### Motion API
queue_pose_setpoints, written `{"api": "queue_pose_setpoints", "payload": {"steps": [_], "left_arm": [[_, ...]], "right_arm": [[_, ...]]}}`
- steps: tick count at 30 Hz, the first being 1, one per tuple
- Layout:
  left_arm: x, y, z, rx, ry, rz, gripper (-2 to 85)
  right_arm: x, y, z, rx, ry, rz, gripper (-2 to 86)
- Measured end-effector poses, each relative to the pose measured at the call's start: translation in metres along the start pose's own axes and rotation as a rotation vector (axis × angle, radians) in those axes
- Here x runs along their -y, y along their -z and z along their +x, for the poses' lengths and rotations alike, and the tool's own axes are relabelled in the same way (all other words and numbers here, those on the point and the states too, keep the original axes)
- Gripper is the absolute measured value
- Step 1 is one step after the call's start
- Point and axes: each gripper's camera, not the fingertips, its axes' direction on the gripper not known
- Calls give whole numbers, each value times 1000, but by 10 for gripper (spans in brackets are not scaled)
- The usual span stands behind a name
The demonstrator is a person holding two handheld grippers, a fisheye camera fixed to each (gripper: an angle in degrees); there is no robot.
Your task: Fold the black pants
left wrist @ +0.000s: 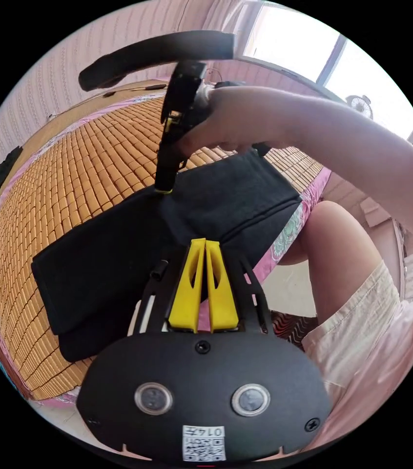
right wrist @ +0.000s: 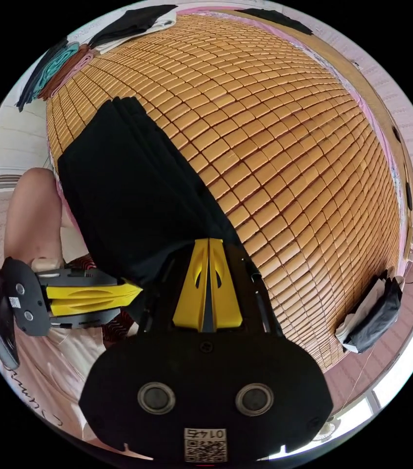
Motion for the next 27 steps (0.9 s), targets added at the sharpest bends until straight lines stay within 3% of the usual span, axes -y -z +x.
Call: {"api": "queue_pose_setpoints", "payload": {"steps": [2, 6, 12, 17, 20, 27], "left_arm": [[-3, -20, 8, 5, -28, -78, -9], [-4, -19, 15, -20, -23, -11, -7], [2, -7, 60, -125, -153, 153, 45], [24, -28, 108, -170, -332, 139, 93], [38, -43, 131, -163, -399, 124, 130], [59, -66, 166, -154, -447, 101, 160]], "right_arm": [[8, -6, 11, 35, -30, -5, -5], [-5, 1, 26, 105, -28, 38, -3], [-144, 19, 68, 162, -356, 330, 10], [-257, -37, 90, 222, -694, 218, 148], [-277, -65, 97, 415, -702, 213, 146], [-303, -78, 107, 358, -672, 225, 124]]}}
